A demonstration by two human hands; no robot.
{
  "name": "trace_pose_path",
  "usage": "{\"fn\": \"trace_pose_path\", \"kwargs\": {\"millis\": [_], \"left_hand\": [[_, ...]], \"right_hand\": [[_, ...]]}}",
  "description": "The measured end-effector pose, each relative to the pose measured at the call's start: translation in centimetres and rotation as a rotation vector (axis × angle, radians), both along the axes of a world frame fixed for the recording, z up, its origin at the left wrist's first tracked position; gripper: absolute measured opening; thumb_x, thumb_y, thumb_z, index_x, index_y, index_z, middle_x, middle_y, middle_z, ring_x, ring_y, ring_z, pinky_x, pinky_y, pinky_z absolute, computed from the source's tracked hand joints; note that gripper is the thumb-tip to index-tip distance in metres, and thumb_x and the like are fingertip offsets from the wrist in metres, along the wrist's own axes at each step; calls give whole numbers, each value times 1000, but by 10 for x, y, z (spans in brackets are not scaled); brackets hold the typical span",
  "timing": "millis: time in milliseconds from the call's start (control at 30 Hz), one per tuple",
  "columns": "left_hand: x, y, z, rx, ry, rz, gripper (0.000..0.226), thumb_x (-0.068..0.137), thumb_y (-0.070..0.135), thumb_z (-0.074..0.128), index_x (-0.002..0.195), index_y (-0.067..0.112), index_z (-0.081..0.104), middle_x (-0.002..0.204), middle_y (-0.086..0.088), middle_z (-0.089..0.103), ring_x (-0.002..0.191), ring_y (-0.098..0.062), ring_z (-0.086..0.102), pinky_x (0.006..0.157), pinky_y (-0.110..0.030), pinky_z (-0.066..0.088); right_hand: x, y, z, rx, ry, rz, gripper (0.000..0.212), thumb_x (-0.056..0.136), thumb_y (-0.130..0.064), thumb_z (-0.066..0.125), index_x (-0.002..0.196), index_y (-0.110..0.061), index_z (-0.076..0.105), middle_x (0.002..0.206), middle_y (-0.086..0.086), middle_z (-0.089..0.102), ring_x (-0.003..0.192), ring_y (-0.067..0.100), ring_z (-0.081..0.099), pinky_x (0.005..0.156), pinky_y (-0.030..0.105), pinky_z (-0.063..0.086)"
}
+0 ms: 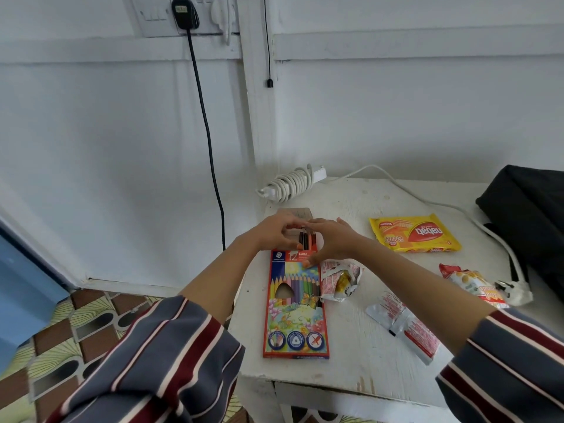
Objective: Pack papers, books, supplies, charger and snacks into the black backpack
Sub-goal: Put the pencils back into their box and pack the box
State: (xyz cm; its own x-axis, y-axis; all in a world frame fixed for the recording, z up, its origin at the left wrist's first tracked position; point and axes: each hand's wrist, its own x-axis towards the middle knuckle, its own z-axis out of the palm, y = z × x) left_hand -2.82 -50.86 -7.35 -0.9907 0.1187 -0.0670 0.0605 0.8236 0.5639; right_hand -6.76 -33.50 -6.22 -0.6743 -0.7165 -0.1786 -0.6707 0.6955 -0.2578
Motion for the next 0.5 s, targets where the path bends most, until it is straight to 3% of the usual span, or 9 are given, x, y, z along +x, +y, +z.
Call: {"fn": "trace_pose_path", "kwargs": {"millis": [67, 133, 333, 500], "left_hand": [[-4, -1, -1, -107, -89, -68, 55, 87, 27, 64, 138, 22, 44, 151, 0, 31, 134, -22, 34, 104, -33, 35], [-6, -3, -1, -145, -114, -68, 51, 88, 29, 62, 136, 24, 47, 154, 2, 25, 137, -22, 29, 107, -36, 31], [-3, -4, -2, -84, -50, -35, 39, 84, 26, 67, 122, 22, 62, 147, 0, 34, 131, -19, 35, 98, -28, 32], [3, -2, 1, 7, 13, 16, 32, 80, 19, 71, 112, 14, 68, 129, -1, 51, 116, -18, 48, 88, -23, 39]], "right_hand": [[-1, 1, -1, 1, -4, 3, 93, 71, -55, 70, 146, -21, 28, 154, 2, 25, 141, 20, 22, 115, 47, 3], [-1, 1, 0, 4, -15, 2, 91, 71, -55, 70, 145, -21, 30, 154, 0, 24, 141, 19, 21, 115, 46, 3], [0, 1, 0, 4, -36, -25, 91, 70, -54, 71, 144, -16, 32, 154, -1, 25, 141, 18, 23, 115, 45, 3], [2, 1, 2, 9, -38, -24, 90, 71, -53, 71, 143, -16, 33, 154, 0, 25, 141, 18, 22, 116, 44, 5]]}}
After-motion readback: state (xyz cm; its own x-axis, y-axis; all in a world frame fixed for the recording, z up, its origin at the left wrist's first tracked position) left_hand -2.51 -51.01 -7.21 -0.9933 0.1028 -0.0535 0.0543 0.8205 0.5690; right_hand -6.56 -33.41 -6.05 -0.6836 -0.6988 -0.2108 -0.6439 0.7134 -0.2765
